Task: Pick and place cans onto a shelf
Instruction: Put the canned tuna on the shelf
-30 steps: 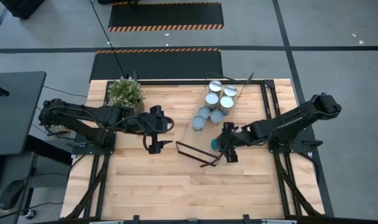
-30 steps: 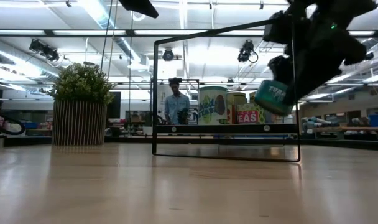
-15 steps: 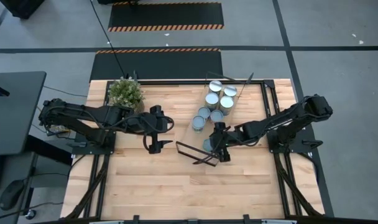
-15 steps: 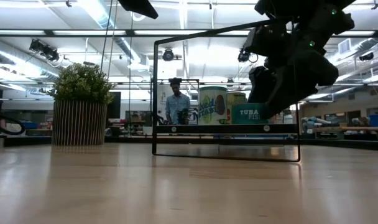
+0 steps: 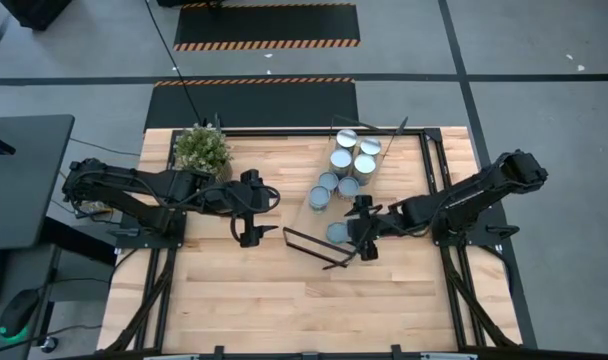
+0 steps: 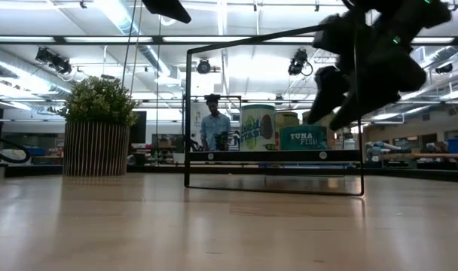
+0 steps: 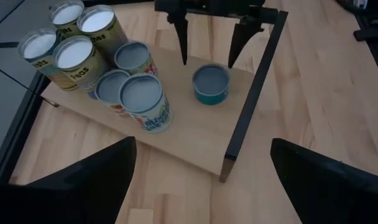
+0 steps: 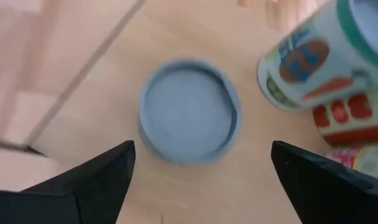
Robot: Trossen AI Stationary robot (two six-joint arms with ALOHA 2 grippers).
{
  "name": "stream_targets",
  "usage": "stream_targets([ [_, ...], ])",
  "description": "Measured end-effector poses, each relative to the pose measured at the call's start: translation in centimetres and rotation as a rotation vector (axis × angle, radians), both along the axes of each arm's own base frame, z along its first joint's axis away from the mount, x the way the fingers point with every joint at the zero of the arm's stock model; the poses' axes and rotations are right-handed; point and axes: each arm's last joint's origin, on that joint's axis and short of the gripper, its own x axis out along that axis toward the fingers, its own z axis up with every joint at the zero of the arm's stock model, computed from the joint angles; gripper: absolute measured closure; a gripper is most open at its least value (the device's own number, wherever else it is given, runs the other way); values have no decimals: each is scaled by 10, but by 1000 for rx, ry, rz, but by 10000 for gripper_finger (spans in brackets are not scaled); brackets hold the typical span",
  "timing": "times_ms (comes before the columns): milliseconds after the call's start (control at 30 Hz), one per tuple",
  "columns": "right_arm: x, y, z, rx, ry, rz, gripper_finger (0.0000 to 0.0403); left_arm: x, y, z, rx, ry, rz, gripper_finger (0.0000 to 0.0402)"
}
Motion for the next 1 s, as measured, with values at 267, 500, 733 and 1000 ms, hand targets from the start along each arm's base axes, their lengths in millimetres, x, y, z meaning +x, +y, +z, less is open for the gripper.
stream_targets([
  [267, -18, 8, -29, -189, -77, -59, 24, 0, 0, 0, -11, -3, 9, 24],
  [500, -11, 2, -33, -240, -187, -31, 40, 0, 0, 0, -12, -7, 11, 24],
  [733, 0, -6, -30, -235, -254, -12, 58, 2, 0, 1, -14, -20, 10, 24],
  [1000, -5, -1, -24, -239, -246, 49, 80, 0, -3, -3, -14, 13, 4, 24],
])
